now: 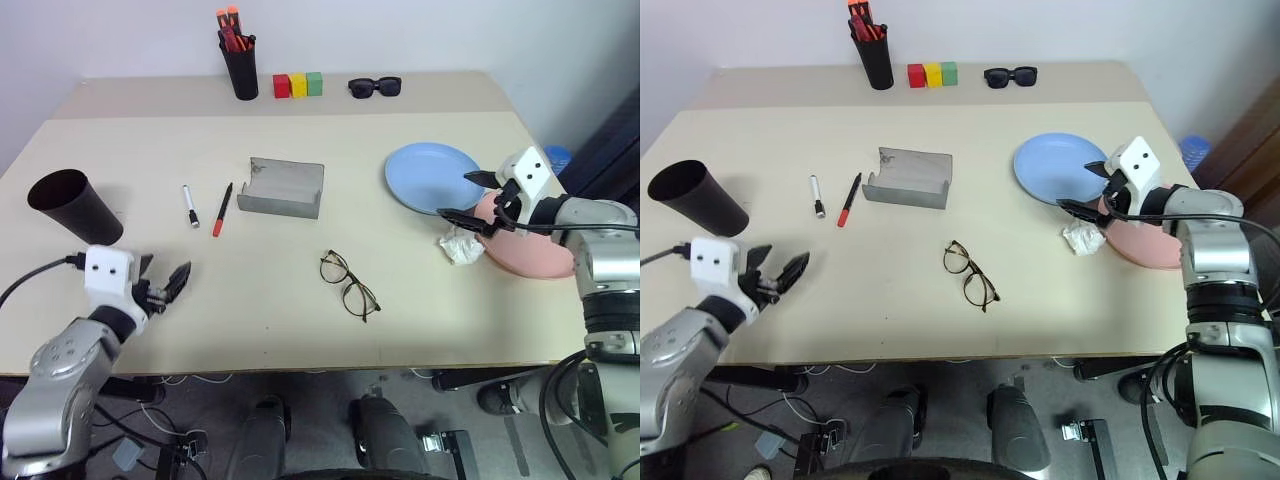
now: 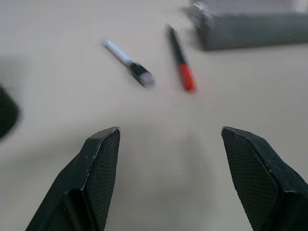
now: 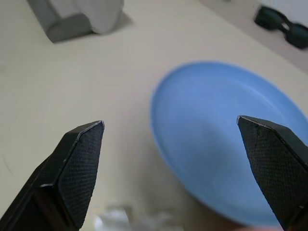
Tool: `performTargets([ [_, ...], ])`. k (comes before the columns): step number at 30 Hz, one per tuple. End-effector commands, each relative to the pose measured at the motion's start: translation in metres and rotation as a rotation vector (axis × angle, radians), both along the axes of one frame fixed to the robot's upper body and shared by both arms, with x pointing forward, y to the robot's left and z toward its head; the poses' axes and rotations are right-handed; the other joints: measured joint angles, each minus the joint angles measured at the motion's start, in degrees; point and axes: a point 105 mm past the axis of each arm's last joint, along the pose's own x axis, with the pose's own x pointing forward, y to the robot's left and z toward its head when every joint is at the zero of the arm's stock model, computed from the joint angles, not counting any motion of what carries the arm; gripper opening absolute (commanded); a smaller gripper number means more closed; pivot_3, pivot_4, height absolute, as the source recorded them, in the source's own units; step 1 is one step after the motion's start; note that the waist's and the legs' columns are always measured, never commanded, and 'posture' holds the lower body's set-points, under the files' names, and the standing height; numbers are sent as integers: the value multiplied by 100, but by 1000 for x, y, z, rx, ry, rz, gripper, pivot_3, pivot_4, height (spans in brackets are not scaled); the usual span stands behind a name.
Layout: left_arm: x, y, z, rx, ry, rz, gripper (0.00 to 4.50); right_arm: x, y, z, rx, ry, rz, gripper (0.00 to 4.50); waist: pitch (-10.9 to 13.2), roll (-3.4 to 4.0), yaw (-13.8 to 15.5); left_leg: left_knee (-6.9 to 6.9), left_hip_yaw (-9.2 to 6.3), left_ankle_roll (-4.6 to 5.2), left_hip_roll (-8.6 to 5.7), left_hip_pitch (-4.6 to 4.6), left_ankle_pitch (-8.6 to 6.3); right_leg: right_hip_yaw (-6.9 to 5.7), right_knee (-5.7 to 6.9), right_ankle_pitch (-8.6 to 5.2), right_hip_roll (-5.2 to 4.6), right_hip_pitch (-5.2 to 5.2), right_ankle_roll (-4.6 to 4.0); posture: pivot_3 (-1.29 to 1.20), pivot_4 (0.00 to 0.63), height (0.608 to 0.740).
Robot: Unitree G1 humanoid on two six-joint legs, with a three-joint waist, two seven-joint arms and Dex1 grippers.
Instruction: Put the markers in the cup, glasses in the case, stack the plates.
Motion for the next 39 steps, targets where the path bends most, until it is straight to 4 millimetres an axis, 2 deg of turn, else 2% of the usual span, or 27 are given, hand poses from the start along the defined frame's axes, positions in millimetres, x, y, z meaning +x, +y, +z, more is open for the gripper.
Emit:
performTargets([
  [1, 20, 1, 9, -102, 3, 99, 3954, -9, 20, 13, 25, -58, 50, 4500, 0, 1, 0, -1, 2, 0, -3, 0, 0, 2, 0, 0, -3, 0, 1, 0, 150, 740],
  [3, 39, -2, 18, -137, 16, 145, 4447, -17, 40, 15, 53, -68, 98, 4500, 1, -2, 24, 3, -3, 0, -4, -2, 0, -2, 6, 1, -2, -1, 2, 0, 150, 740],
  [7, 69, -4, 23, -155, 126, 285, 4447, -32, 71, 15, 101, -63, 171, 4500, 1, -4, -12, 10, -11, -1, -3, -3, 0, -6, 11, 2, 2, 0, 5, 0, 150, 740],
  [10, 88, -3, 37, -210, 125, 319, 4447, -42, 91, 12, 135, -50, 208, 4500, 0, -5, -25, 11, -11, -1, -4, -3, 0, -7, 10, 4, 2, -2, 8, 0, 150, 740],
  [12, 99, -6, 35, -203, 212, 337, 4447, -52, 102, 9, 145, -35, 246, 4500, 0, -6, -26, 10, -12, -1, -5, -4, 1, -7, 11, 4, 2, -4, 8, 0, 150, 740],
  [21, 118, -4, 23, -216, 424, 414, 4447, -87, 147, 5, 169, -23, 396, 4500, 0, -6, -36, 7, -13, -5, -7, -5, 3, -8, 13, 4, 2, -9, 9, 0, 150, 740],
  [27, 126, 0, 21, -260, 430, 436, 4447, -94, 159, -1, 187, -8, 410, 4500, 0, -7, -19, 5, -14, -13, -7, -6, 7, -8, 13, 4, 0, -10, 9, 0, 150, 740],
  [36, 133, 4, 13, -319, 480, 454, 4447, -94, 159, -1, 192, -13, 396, 4500, -1, -8, -23, 4, -14, -14, -7, -5, 8, -9, 16, 5, 0, -10, 10, 0, 150, 740],
  [37, 133, 4, 13, -322, 485, 460, 3944, -94, 159, -1, 192, -13, 395, 4500, -1, -8, -22, 4, -14, -14, -7, -5, 8, -9, 16, 5, 0, -10, 10, 0, 150, 740],
  [39, 133, 5, 12, -310, 498, 474, 3222, -94, 160, -1, 193, -14, 395, 4500, -1, -8, -22, 4, -14, -15, -7, -5, 8, -9, 17, 5, 0, -10, 10, 0, 150, 740],
])
